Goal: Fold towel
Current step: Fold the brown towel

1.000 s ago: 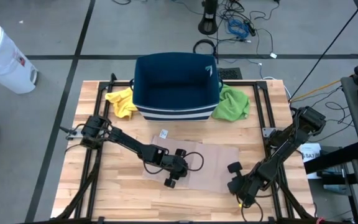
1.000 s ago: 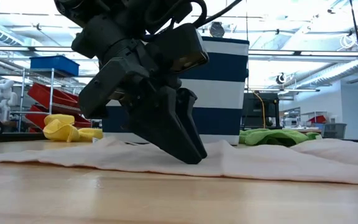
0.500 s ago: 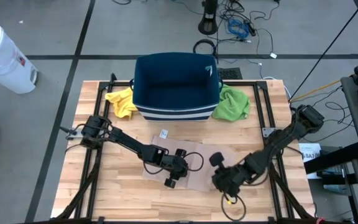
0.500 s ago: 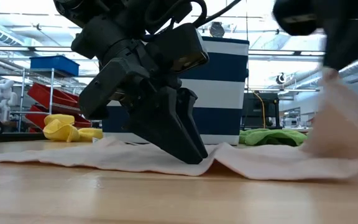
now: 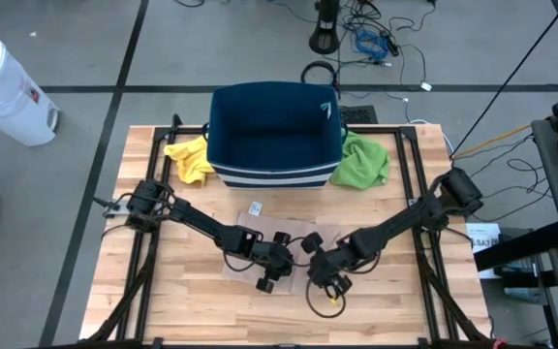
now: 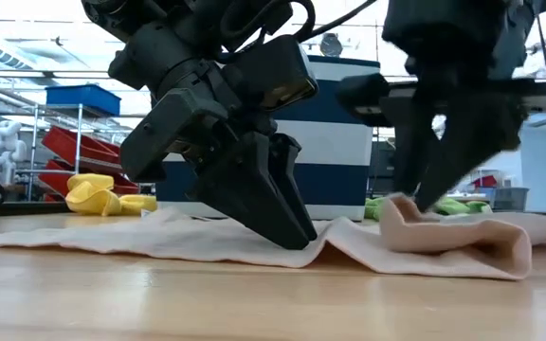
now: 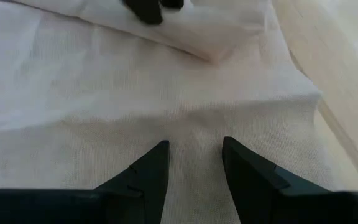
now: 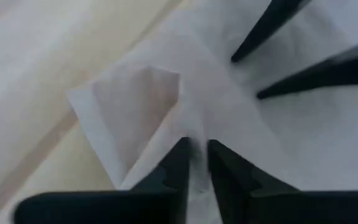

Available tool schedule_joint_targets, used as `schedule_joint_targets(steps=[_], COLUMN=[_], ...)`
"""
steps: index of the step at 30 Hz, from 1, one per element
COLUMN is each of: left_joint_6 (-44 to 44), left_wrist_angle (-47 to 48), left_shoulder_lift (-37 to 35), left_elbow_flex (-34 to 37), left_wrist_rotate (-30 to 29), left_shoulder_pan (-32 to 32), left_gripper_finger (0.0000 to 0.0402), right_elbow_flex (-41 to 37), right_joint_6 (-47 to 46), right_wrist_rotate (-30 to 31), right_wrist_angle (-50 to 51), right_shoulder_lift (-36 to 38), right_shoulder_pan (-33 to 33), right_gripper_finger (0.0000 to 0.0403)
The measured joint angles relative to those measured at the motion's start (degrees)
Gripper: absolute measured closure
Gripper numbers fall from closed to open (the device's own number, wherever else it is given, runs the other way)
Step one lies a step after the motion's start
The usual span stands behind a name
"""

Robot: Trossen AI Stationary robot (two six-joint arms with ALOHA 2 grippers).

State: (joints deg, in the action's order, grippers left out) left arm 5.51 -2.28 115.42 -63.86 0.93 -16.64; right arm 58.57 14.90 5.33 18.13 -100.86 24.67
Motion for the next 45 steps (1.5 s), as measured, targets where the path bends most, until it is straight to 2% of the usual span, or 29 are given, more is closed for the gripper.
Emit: schedule_joint_targets(steps=[4,8,11,14,18,21,29,37,41,45], left_joint_6=[0.33,0.35,0.63,0.62,0.65,1.02,1.02,1.02,1.02,1.02], left_wrist_angle=[0.0,-0.03,-0.02,-0.02,-0.02,-0.02,-0.07,-0.13,-0.22,-0.25], left_shoulder_lift=[0.02,0.02,0.02,0.02,0.02,0.02,0.02,0.02,0.04,0.04], left_elbow_flex=[0.0,0.0,0.0,0.0,0.0,0.0,0.0,0.0,0.02,0.02], left_wrist_rotate=[0.1,0.28,0.26,0.24,0.19,0.19,0.19,0.19,0.21,0.21], left_shoulder_pan=[0.22,0.46,0.48,0.48,0.48,0.48,0.48,0.5,0.5,0.5], left_gripper_finger=[0.0243,0.0243,0.0243,0.0243,0.0243,0.0243,0.0243,0.0243,0.0243,0.0243], right_elbow_flex=[0.0,0.0,0.0,0.0,-0.02,-1.28,-11.01,-14.07,-15.1,-15.31], right_joint_6=[-2.43,-6.65,-11.86,-18.41,-27.08,-30.07,-30.56,-27.61,-26.73,-25.84], right_wrist_rotate=[4.85,7.1,8.4,9.81,9.57,9.25,6.51,4.18,1.61,0.5], right_wrist_angle=[0.03,2.35,7.65,16.14,25.83,27.65,20.15,15.55,13.99,13.27], right_shoulder_lift=[1.02,5.54,9.09,11.39,11.23,10.55,10.51,10.64,10.82,10.75], right_shoulder_pan=[0.58,1.87,3.32,4.83,6.6,8.2,9.92,8.53,7.14,6.31], right_gripper_finger=[0.0264,0.0201,0.0178,0.0175,0.0185,0.0194,0.0211,0.0235,0.0269,0.0336])
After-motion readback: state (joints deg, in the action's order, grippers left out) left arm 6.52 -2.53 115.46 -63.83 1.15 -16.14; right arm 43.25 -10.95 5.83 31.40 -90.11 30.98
